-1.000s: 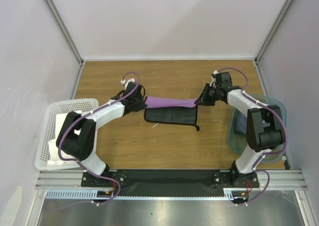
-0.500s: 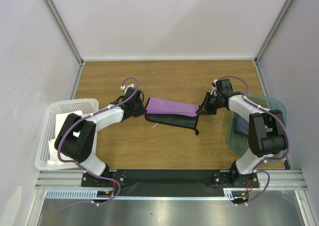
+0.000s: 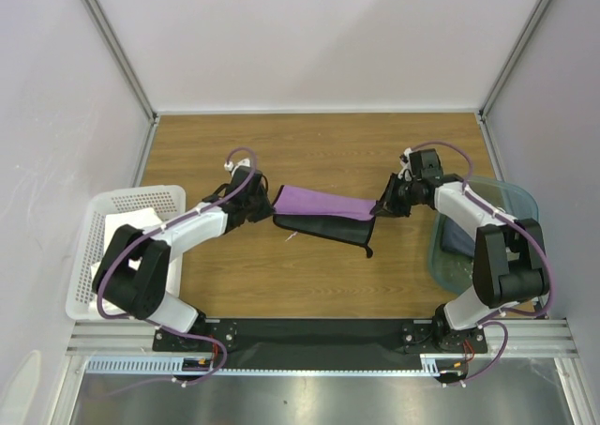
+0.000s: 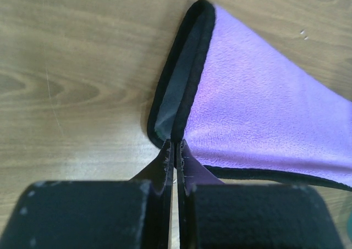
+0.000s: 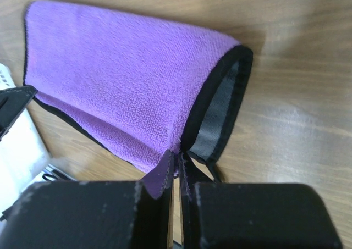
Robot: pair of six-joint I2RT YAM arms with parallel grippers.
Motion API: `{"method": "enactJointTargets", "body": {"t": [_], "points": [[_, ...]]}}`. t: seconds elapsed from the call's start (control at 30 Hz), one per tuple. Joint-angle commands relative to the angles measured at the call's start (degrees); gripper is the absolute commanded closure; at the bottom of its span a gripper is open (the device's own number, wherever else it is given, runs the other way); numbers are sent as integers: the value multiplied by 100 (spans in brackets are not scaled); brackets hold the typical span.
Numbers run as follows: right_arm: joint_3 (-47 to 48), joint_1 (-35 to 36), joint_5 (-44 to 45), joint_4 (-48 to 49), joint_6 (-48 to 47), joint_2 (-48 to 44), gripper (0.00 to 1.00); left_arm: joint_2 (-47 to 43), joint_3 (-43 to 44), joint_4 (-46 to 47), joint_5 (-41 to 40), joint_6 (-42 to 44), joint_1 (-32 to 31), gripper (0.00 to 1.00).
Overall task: Fold and stack the towels
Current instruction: Fold the towel
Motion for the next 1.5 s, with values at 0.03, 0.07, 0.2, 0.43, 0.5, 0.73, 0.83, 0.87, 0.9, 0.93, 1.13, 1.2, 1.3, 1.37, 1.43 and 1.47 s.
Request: {"method": "enactJointTargets", "body": {"t": [0.03,0.07,0.2,0.43,0.5,0.73,0.83,0.87,0.9,0.93,1.13,1.2,1.3,1.37,1.43,1.47], "points": [[-243,-38,437,-274,-220,-154,100,22,-180,-202,-652,24,49,100],[-278,-29,438,-274,-220,-163,100,75,-189,-184,-660,15,40,100],[-437,-29,499,-204,-220,-119,100,198,-206,-131,-687,-3,-13,100],[-542,68,517,-89,-211,145,100,462,-206,-61,-775,-20,-57,100],[-551,120,543,-72,-211,189,100,532,-180,-44,-792,-29,-57,100],[-613,182,640,-116,-237,233,100,673,-162,-43,-863,6,-101,100],[-639,191,666,-142,-264,241,100,681,-162,-52,-898,6,-145,100],[-639,191,658,-177,-255,233,100,673,-154,-61,-898,6,-145,99],[-630,200,640,-195,-255,207,100,664,-119,-87,-898,24,-154,100],[-622,191,623,-212,-264,172,100,647,-92,-105,-907,33,-154,100],[-464,191,710,-423,-290,-267,100,374,180,-254,-1082,217,-162,100],[-437,182,763,-476,-316,-330,100,339,303,-255,-1179,304,-162,100],[-411,173,789,-494,-325,-347,100,400,496,-254,-1258,410,-162,100],[-393,165,781,-485,-325,-347,100,479,575,-220,-1249,437,-162,100],[-384,165,772,-494,-325,-347,100,532,629,-149,-1232,454,-162,100],[-393,165,789,-485,-317,-356,100,541,620,-53,-1223,454,-162,100]]}}
